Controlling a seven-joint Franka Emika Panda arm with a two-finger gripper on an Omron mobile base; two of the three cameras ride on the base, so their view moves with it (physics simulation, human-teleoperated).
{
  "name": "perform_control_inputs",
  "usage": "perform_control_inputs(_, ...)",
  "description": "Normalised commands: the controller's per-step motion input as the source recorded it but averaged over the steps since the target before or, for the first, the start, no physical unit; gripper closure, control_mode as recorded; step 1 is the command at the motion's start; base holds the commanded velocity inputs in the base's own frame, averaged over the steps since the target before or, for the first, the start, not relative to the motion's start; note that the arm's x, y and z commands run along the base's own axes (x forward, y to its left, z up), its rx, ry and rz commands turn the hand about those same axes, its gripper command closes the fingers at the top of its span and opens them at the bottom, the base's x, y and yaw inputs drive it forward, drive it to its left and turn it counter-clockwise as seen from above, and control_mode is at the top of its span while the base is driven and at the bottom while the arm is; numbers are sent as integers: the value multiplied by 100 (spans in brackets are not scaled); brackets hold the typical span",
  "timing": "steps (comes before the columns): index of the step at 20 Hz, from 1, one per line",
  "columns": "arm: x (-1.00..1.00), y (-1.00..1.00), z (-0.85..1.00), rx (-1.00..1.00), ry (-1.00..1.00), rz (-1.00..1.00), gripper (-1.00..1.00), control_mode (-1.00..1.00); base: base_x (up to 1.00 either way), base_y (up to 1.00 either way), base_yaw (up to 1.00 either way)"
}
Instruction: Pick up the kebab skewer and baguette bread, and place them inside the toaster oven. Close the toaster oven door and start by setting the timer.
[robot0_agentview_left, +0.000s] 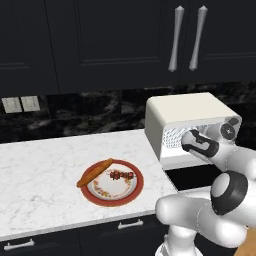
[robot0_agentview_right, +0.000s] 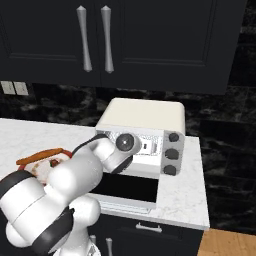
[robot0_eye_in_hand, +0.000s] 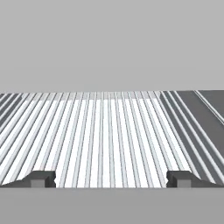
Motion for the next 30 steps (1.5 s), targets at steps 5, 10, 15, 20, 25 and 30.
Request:
perform_control_inputs(5,-66,-6,-82,0,17,0,-100,-100,0,0,0)
perform_control_inputs(10,-61,-3,-79,0,19,0,-100,-100,0,0,0)
perform_control_inputs(15,-57,-1,-68,0,18,0,-100,-100,0,0,0)
perform_control_inputs(20,-52,0,-60,0,17,0,-100,-100,0,0,0)
perform_control_inputs(25,-52,0,-42,0,13,0,-100,-100,0,0,0)
perform_control_inputs(30,-47,0,-36,0,7,0,-100,-100,0,0,0)
